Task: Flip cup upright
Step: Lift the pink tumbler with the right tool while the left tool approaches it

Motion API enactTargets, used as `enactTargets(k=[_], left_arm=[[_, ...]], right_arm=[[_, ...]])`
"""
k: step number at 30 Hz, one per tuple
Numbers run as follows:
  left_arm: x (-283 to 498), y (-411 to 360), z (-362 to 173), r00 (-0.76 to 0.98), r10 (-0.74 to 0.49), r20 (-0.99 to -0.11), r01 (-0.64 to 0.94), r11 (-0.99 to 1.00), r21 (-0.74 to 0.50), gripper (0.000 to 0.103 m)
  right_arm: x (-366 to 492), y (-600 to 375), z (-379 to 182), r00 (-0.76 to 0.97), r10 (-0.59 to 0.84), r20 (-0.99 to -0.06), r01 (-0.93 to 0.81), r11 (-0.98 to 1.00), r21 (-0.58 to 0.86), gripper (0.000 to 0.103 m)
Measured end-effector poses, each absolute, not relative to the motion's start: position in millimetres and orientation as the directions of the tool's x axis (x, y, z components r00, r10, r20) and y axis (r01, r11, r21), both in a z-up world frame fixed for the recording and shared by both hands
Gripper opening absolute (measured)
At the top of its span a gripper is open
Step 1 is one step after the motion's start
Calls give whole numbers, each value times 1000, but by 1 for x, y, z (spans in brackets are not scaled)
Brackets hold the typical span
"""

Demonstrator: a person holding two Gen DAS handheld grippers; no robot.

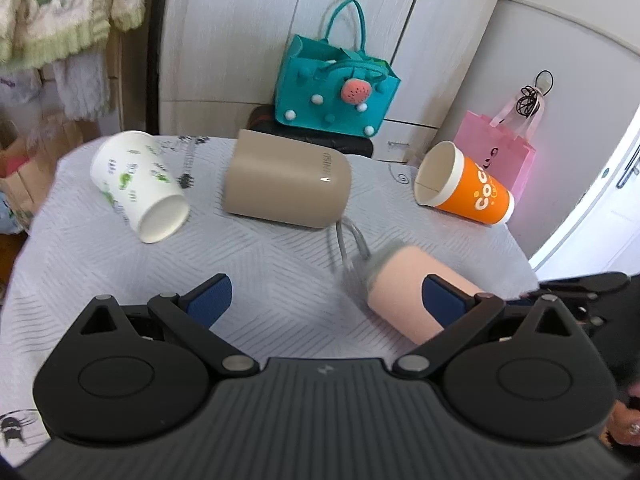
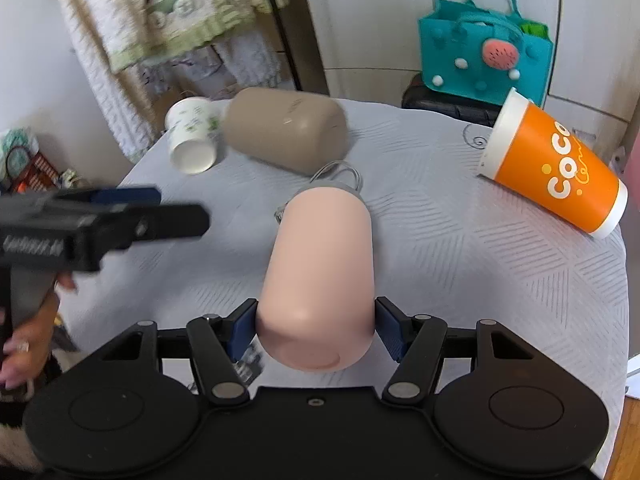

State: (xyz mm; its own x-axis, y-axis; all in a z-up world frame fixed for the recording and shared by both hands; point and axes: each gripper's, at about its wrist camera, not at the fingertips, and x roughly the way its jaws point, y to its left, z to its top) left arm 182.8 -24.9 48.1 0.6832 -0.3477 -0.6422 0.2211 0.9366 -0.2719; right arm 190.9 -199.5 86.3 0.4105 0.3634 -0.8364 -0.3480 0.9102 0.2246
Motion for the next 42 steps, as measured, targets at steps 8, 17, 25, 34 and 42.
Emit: enactTargets(k=[8, 17, 25, 34, 42], left_arm=[[166, -4, 44, 647, -394, -653, 224, 917, -331, 103], [147, 32, 40, 600, -484, -637, 204, 863, -463, 103], [149, 38, 23, 562, -508, -653, 200, 849, -489, 102], [164, 42, 6, 497, -605, -622, 186, 775, -604, 100], [174, 34, -9, 466, -629, -622, 168, 753, -636, 78]], right_arm=[[170, -167, 80, 367, 410, -835, -378, 886, 269, 68], [171, -135, 72, 346, 440, -828, -386, 872, 302, 68], [169, -124, 70, 328, 438, -837, -408, 865, 292, 68], [180, -120, 87, 299, 455, -839, -464, 837, 289, 78], [201, -115, 76, 241, 458, -856, -469, 827, 310, 78]])
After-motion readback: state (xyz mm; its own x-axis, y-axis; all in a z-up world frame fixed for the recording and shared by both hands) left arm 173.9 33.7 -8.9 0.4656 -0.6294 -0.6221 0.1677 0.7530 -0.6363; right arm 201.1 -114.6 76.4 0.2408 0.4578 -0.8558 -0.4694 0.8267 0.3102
